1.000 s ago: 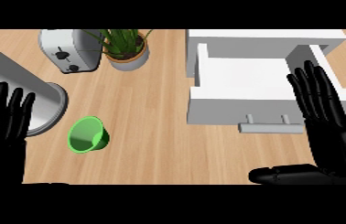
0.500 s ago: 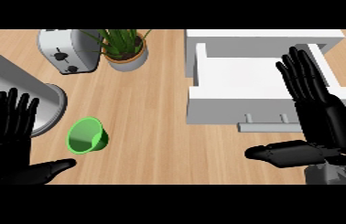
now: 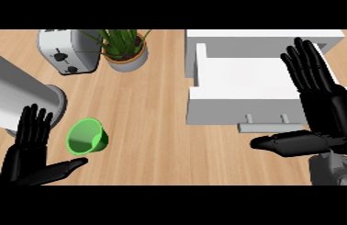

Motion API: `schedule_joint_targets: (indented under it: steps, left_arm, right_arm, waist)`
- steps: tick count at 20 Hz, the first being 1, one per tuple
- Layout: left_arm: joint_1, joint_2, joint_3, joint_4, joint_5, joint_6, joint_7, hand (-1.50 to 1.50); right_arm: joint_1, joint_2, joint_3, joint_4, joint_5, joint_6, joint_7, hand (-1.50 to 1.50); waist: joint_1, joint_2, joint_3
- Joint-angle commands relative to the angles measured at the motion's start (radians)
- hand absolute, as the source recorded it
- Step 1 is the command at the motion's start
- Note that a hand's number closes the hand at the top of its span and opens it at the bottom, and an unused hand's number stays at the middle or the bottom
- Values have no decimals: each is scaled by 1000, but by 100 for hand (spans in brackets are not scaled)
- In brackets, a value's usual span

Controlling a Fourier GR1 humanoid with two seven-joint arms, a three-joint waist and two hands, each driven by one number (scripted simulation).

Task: Pick up the cup, place it into the drawer and close the drawer

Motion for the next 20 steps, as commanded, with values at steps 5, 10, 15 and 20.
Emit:
schedule_joint_targets:
  steps: [5, 10, 15, 20]
  left_arm:
    - [-96, 41, 58, 332, -21, -26, -141, -150]
    - [-107, 84, 98, 526, -17, -91, -285, -150]
    - [-218, 98, 100, 746, -71, -34, -429, -150]
    - [-276, 155, 142, 1056, -79, -111, -670, -150]
  right_arm:
    - [11, 10, 6, -49, 11, 2, 26, -150]
    - [-7, -4, -35, -23, -21, 26, 5, -150]
    - [-48, -2, -32, 23, -1, 20, 17, -150]
    - [-32, 17, -19, -38, 3, -2, 55, -150]
  waist:
    - [-2, 0, 0]
    - [-2, 0, 0]
    - [-2, 0, 0]
    - [-6, 1, -1]
